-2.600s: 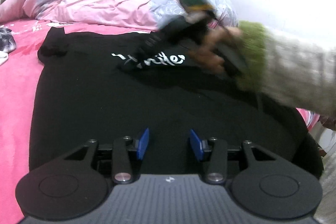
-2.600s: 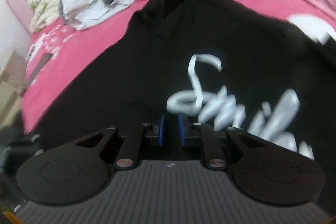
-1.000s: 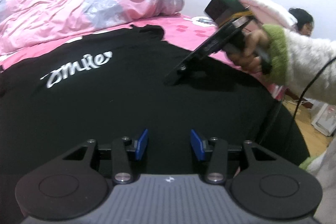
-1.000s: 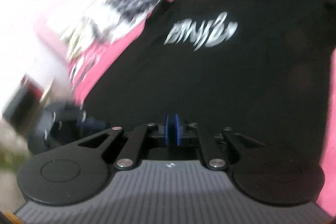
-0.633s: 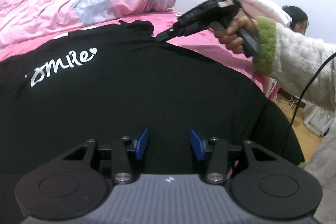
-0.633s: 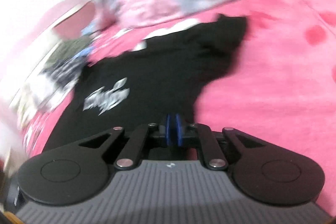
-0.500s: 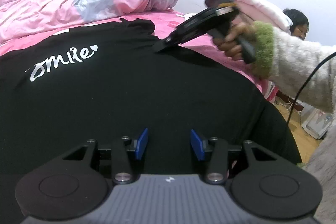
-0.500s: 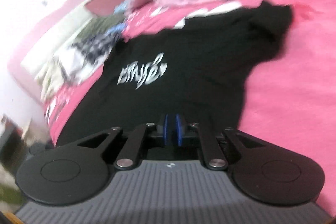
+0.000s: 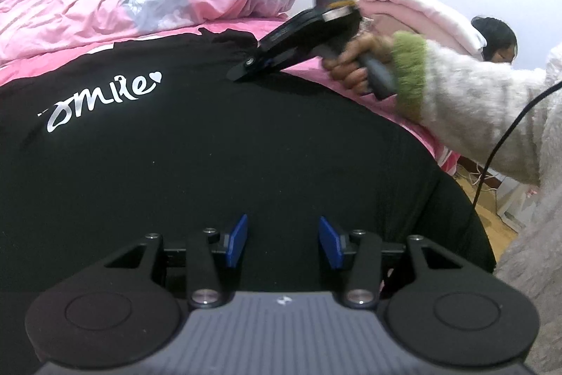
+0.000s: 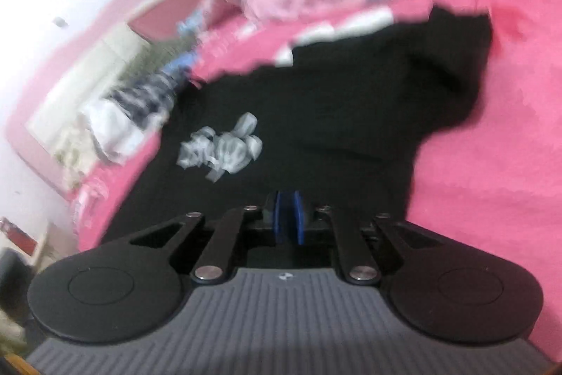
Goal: Fold clothes
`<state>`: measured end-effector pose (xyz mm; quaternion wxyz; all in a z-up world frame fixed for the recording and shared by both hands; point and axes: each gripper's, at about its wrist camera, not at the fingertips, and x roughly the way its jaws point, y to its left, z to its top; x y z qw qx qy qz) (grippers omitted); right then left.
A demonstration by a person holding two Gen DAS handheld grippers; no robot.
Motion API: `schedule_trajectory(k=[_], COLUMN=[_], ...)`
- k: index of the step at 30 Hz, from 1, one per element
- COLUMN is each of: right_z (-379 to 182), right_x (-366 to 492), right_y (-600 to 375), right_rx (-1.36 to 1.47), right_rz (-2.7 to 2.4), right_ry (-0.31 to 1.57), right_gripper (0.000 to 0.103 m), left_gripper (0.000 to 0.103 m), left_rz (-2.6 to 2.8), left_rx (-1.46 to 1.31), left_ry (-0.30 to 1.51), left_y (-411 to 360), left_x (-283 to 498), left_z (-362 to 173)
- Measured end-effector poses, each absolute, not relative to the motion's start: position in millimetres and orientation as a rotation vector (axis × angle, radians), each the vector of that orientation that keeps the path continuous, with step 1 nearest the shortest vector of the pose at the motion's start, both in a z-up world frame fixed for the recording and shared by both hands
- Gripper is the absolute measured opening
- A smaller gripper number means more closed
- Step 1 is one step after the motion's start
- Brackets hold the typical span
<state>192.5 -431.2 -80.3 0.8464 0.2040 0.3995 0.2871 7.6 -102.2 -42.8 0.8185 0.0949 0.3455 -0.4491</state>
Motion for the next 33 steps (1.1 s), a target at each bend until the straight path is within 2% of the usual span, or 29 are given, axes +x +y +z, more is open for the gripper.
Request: schedule_trajectory(k=[1, 3, 5, 8, 10, 12, 18, 20, 21, 27, 29, 33], right_z=[-90.2, -95.9, -92.0, -81.9, -78.6, -79.0, -115.1, -117.8, -116.8, -118.6, -118.7, -119.0], right_x=[200.3, 213.0, 214.3, 193.0, 172.2, 152.1, 126.7, 123.7, 123.4, 127.0, 127.1, 125.9], right_y=[-432.2, -451.1, -473.3, -489.9, -496.6, -504.4, -528.2, -532.2, -532.7, -530.2, -529.9, -530.2], right_rx=[0.444, 0.535, 0.631, 0.736, 0.798, 0.813, 0.924, 0.950, 0.940, 0.897, 0.889, 0.880], right_rz=[0.583, 0.519, 0.398, 0.420, 0.466, 0.472, 0.393, 0.396, 0.389, 0.383, 0.385, 0.390], right_ry=[0.855, 0.790, 0.706, 0.611, 0.576, 0.555, 0.516, 0.476, 0.464, 0.464, 0.464, 0.465], right_gripper=[0.000, 0.000, 0.007, 0.010, 0.028, 0.032, 0.034, 0.037, 0.043, 0.044, 0.045, 0.047], left_gripper=[0.047, 0.047, 0.047, 0.047, 0.049, 0.050, 0.056, 0.059, 0.060, 0.065, 0.073, 0.079], left_rz=[-0.956, -0.953, -0.949, -0.940, -0.927, -0.911, -0.851, -0.827, -0.811, -0.685, -0.643, -0.567], left_rx=[0.204, 0.199, 0.190, 0.185, 0.184, 0.182, 0.180, 0.183, 0.186, 0.161, 0.146, 0.130], left_ry=[0.737, 0.742, 0.749, 0.754, 0.754, 0.749, 0.720, 0.713, 0.712, 0.737, 0.745, 0.766], left_y=[-102.5, -102.6, -101.8, -100.0, -98.8, -98.0, -95.9, -95.2, -94.7, -85.3, -80.8, -74.0], left_x=[7.4, 7.5, 7.8, 8.4, 9.0, 9.3, 10.6, 10.7, 11.2, 20.5, 25.2, 31.8], left_z=[-42.7, -42.3, -40.6, -38.0, -35.8, -32.7, -19.2, -16.5, -16.0, -18.3, -19.4, -23.4])
